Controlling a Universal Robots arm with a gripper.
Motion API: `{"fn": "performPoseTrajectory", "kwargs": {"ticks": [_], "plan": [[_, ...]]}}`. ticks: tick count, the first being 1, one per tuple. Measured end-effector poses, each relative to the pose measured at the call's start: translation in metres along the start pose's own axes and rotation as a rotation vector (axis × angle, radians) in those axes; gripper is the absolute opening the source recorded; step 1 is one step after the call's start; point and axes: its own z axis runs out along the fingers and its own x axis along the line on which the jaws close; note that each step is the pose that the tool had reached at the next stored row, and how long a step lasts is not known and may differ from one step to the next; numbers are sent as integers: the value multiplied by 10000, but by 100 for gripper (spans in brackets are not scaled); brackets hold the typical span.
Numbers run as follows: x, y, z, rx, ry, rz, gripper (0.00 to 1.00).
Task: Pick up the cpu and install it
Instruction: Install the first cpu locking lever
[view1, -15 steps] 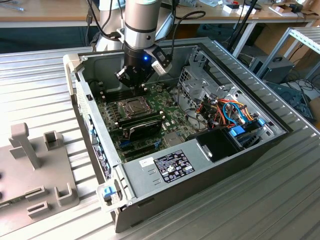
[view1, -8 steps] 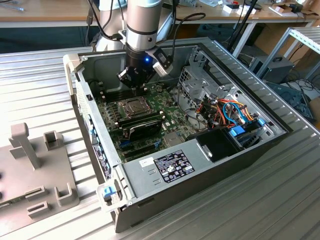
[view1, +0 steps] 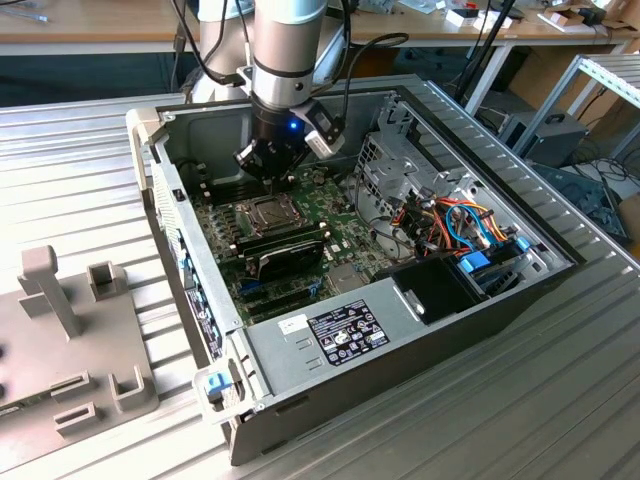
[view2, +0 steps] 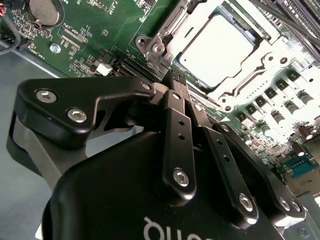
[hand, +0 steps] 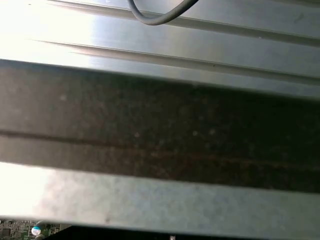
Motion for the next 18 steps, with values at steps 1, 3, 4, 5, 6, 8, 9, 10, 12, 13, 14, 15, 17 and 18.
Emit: {"fn": "performPoseTrajectory", "kwargs": {"ticks": [1, 3, 4, 5, 6, 8, 9, 10, 12, 13, 14, 15, 17, 18], "plan": [[-2, 0, 2, -1, -2, 0, 11], [-16, 0, 7, -3, -3, -2, 11], [-21, -1, 8, -2, -2, 0, 11], [-30, -1, 10, -2, -3, 0, 11], [-35, -2, 13, -1, -2, 0, 11], [-42, -3, 24, -2, -2, 0, 11], [-45, -3, 29, -2, -2, 0, 11], [-46, -3, 33, -1, -1, 1, 11], [-49, -3, 44, -2, -2, 1, 11], [-50, -3, 49, -2, -2, 1, 11], [-50, -3, 54, -1, -1, 0, 11], [-50, -3, 59, -1, -2, 0, 11], [-50, -2, 74, -1, -2, -1, 11], [-50, -1, 81, -1, -2, -2, 11]]}}
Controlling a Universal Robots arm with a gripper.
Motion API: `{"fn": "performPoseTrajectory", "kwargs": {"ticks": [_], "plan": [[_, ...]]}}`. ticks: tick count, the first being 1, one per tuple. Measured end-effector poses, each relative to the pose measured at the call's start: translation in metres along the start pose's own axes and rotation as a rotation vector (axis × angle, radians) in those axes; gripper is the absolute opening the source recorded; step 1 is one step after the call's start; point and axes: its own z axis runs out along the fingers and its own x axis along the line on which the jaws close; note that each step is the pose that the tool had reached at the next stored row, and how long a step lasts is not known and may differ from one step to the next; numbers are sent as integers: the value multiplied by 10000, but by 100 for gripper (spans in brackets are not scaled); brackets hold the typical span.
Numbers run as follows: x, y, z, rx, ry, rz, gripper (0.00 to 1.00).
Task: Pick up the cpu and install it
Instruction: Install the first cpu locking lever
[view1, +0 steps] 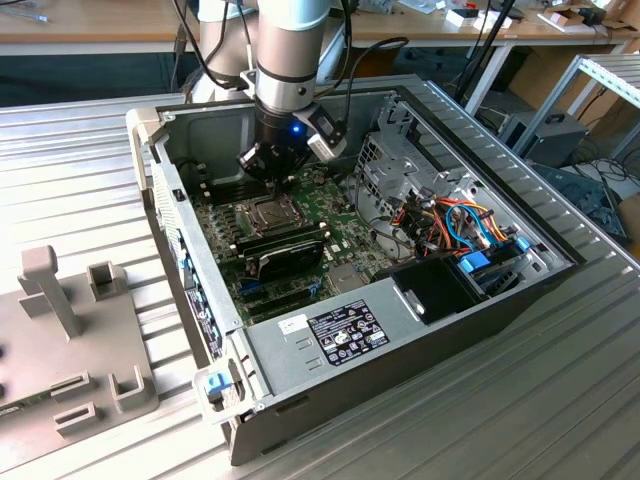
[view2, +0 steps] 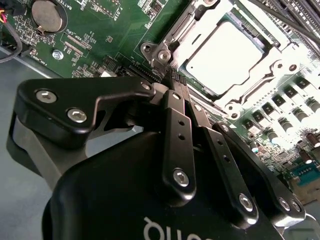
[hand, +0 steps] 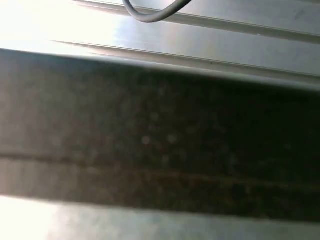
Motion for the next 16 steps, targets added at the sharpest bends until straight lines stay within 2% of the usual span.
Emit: {"fn": "performPoseTrajectory", "kwargs": {"ticks": [4, 12, 14, 16], "plan": [[2, 1, 26, 3, 3, 1, 11], [2, 2, 30, 0, 1, 2, 11], [2, 3, 30, -1, 0, 2, 11], [-2, 6, 3, -19, -14, 3, 11]]}}
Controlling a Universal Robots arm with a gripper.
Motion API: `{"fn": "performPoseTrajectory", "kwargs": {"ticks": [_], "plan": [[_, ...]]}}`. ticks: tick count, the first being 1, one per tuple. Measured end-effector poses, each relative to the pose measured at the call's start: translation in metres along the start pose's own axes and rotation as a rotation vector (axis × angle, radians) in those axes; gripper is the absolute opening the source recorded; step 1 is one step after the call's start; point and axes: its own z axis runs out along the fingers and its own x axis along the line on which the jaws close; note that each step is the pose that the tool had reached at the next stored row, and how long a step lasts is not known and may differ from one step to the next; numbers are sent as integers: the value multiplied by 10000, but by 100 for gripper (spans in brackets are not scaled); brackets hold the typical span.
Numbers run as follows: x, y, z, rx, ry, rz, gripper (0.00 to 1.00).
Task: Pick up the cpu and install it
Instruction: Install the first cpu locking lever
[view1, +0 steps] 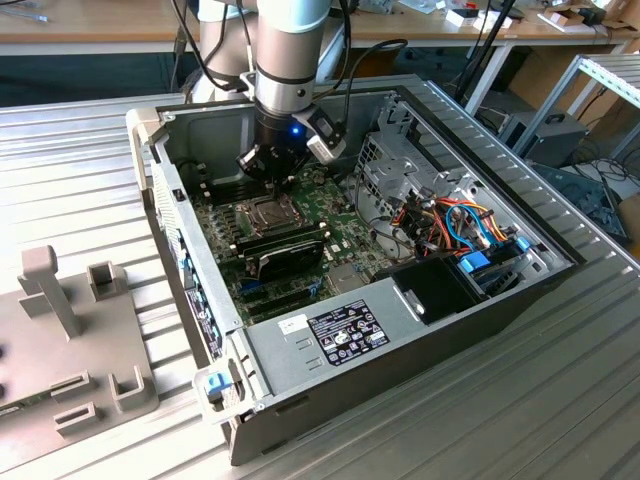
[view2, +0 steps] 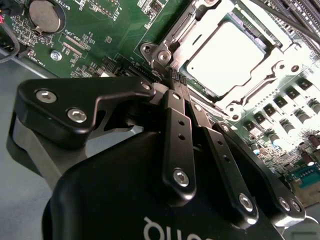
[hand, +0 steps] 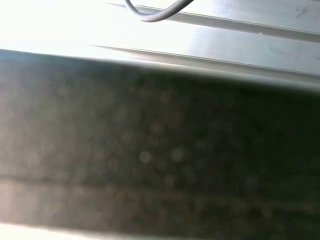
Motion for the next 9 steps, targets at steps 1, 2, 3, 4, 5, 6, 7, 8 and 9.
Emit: {"fn": "performPoseTrajectory", "kwargs": {"ticks": [1, 2, 3, 4, 5, 6, 7, 8, 9], "plan": [[0, -1, -23, 12, 9, 0, 11], [-1, -2, -60, 18, 14, -1, 11], [-2, -2, -81, 18, 13, 0, 11], [-4, -2, -103, 17, 13, 0, 11], [-5, -2, -129, 18, 14, -1, 11], [-7, -1, -153, 19, 14, -1, 11], [-8, -1, -181, 20, 14, -1, 11], [-9, -1, -206, 20, 15, -1, 11], [-11, -1, -228, 21, 15, -1, 11]]}}
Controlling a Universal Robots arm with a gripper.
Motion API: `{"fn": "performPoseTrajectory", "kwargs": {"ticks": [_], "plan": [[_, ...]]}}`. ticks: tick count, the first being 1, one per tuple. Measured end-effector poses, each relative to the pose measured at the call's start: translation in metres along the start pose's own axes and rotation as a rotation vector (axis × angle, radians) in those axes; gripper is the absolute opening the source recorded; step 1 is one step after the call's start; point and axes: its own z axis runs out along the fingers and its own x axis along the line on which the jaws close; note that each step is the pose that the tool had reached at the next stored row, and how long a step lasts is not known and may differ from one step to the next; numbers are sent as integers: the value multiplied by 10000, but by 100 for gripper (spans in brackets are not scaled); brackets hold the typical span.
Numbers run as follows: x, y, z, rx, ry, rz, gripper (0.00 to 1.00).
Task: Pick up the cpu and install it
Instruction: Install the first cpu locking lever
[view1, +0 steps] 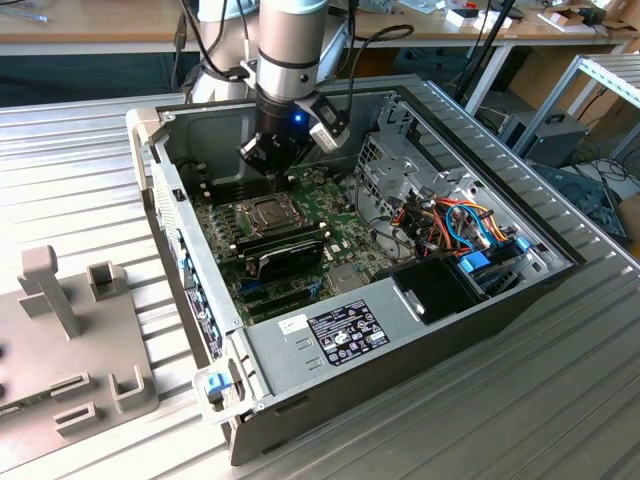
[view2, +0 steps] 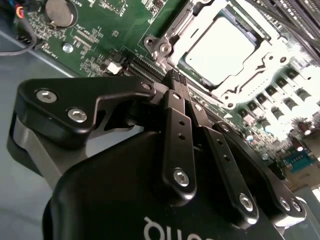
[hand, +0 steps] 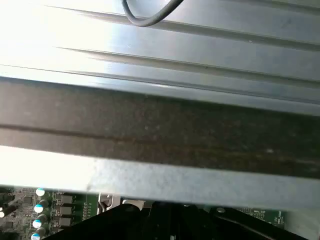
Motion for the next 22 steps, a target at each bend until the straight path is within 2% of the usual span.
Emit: {"fn": "performPoseTrajectory", "kwargs": {"ticks": [9, 12, 15, 18, 22], "plan": [[-12, 1, -215, 7, 2, 0, 11], [-13, 1, -226, 58, 6, 6, 11], [-13, 1, -226, 103, 8, 372, 11], [-7, 1, -225, 104, 6, 381, 11], [46, -24, -229, 105, -3, 379, 11]]}}
